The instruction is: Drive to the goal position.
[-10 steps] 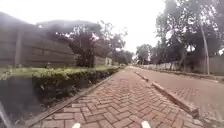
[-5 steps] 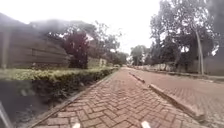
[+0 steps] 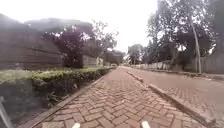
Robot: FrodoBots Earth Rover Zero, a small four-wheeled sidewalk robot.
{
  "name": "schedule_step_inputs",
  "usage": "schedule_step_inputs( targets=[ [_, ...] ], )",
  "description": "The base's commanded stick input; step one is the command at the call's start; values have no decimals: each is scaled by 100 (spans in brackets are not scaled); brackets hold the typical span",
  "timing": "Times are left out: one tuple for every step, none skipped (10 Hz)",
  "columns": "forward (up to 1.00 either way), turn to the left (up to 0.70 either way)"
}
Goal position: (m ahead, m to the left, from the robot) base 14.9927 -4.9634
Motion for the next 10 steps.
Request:
schedule_step_inputs(
  targets=[
    [50, 11],
    [50, 11],
    [50, 12],
    [50, -50],
    [50, -50],
    [50, -50],
    [50, -50],
    [50, -29],
    [50, -14],
    [50, 0]
  ],
)
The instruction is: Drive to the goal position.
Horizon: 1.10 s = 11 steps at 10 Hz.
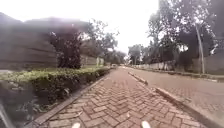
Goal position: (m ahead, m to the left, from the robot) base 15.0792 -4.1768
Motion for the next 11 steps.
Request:
schedule_step_inputs(
  targets=[
    [50, 0],
    [50, 0],
    [50, 0],
    [50, 0],
    [50, 0],
    [50, 0],
    [50, 14],
    [50, 17],
    [50, 19],
    [50, -4],
    [50, -36]
  ],
)
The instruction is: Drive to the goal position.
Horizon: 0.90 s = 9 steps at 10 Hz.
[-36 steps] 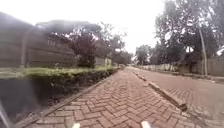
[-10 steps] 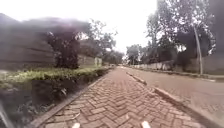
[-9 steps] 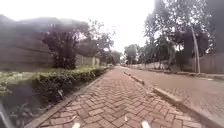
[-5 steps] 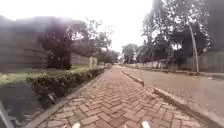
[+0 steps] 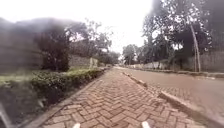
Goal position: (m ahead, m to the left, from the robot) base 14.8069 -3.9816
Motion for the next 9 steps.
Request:
schedule_step_inputs(
  targets=[
    [50, -30],
    [50, -42],
    [50, 21],
    [50, 19],
    [50, 17],
    [50, 16],
    [50, 15],
    [50, 10],
    [50, 4]
  ],
)
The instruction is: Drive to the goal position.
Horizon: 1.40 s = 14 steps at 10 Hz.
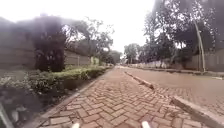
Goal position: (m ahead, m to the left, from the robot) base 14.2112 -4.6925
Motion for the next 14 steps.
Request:
schedule_step_inputs(
  targets=[
    [50, 4],
    [50, 2],
    [50, 0],
    [50, 2],
    [50, 3],
    [50, 0],
    [50, 0],
    [50, 0],
    [50, 0],
    [50, 0],
    [58, 0],
    [67, 0],
    [70, 4],
    [70, -7]
  ],
)
